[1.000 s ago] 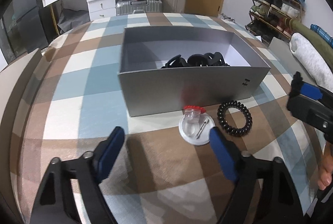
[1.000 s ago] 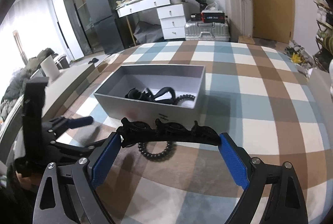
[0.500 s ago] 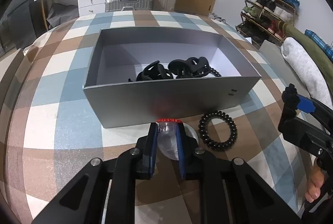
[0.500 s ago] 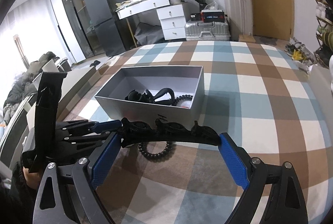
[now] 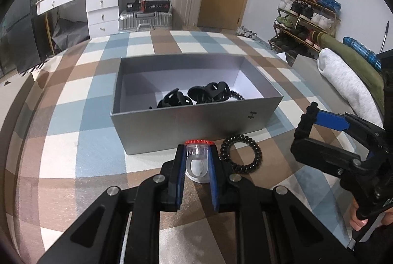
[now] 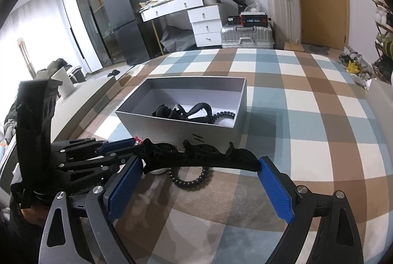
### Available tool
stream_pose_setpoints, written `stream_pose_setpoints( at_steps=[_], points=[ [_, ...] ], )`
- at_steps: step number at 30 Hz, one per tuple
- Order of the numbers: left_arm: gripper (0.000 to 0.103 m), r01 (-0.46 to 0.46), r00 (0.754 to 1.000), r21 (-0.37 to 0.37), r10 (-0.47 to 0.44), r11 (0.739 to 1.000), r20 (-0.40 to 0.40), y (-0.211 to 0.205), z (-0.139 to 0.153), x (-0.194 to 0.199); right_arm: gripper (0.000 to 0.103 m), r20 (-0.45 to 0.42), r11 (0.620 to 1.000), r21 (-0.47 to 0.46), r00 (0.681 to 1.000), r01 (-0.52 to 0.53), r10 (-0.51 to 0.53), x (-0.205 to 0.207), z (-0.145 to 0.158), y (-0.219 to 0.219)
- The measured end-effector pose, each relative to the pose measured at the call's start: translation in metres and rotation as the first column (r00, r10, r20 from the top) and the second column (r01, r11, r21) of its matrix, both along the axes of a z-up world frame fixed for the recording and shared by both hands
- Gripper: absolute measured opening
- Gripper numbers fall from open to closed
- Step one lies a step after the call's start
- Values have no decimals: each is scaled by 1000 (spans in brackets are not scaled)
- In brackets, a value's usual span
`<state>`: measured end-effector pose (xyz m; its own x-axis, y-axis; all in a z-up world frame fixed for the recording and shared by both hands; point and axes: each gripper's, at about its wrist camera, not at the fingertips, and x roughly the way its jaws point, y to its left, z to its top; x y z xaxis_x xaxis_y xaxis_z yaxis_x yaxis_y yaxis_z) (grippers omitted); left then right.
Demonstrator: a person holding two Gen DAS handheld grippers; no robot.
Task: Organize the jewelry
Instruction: 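Carry the hair clip and cup into the grey box and open both grippers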
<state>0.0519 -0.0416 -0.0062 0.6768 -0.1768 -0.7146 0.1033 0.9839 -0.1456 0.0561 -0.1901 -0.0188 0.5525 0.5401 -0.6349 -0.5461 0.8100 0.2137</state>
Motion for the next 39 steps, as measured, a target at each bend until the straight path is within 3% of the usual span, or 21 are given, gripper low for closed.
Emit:
stream_pose_setpoints(
  at_steps=[11, 22, 39],
  points=[
    [12, -29, 996, -18, 31, 999, 80, 6, 14, -5, 95, 3, 1000, 9, 1000, 5, -5, 3, -2, 0],
    [12, -54, 984, -25, 58, 998, 168, 17, 23, 4, 95, 61, 999, 40, 998, 12, -14, 6, 12, 1],
    [12, -89, 968, -42, 96, 995, 233, 39, 31, 25, 95, 111, 999, 38, 994, 4, -8, 31, 33, 24]
  ],
)
